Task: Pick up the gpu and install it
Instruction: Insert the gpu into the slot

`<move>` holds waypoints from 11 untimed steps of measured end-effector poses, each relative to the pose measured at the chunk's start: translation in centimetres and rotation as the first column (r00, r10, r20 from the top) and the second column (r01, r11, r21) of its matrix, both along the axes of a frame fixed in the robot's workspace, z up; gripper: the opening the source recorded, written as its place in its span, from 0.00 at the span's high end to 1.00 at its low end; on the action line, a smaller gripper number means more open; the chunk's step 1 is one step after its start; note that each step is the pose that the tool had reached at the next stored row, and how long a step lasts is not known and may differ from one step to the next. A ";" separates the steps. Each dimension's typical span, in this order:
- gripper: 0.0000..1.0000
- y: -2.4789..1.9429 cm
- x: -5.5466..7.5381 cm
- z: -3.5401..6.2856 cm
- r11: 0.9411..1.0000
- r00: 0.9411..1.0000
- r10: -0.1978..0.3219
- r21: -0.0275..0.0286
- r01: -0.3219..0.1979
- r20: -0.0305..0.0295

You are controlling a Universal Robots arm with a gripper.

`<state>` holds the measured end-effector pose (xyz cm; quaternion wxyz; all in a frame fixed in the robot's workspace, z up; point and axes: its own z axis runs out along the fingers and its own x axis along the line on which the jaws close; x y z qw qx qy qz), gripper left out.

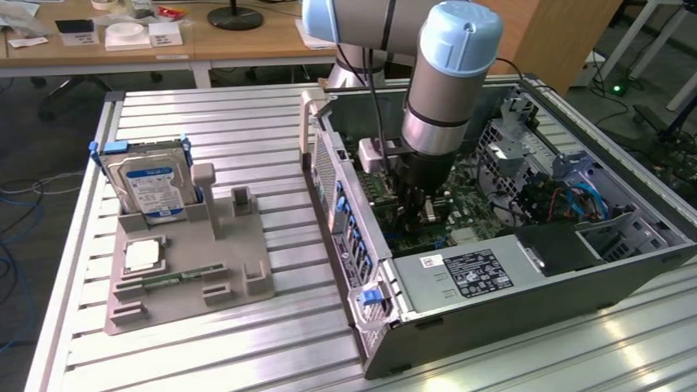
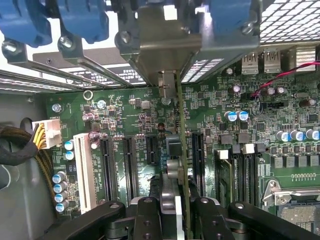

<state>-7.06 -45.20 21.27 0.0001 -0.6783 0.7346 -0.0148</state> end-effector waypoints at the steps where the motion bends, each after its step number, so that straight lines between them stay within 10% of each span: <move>1: 0.70 0.00 0.0 -0.06 1.000 1.000 0.000 0.000 0.000 0.000; 11: 0.70 0.01 0.0 -0.43 1.000 1.000 0.000 0.000 0.000 0.000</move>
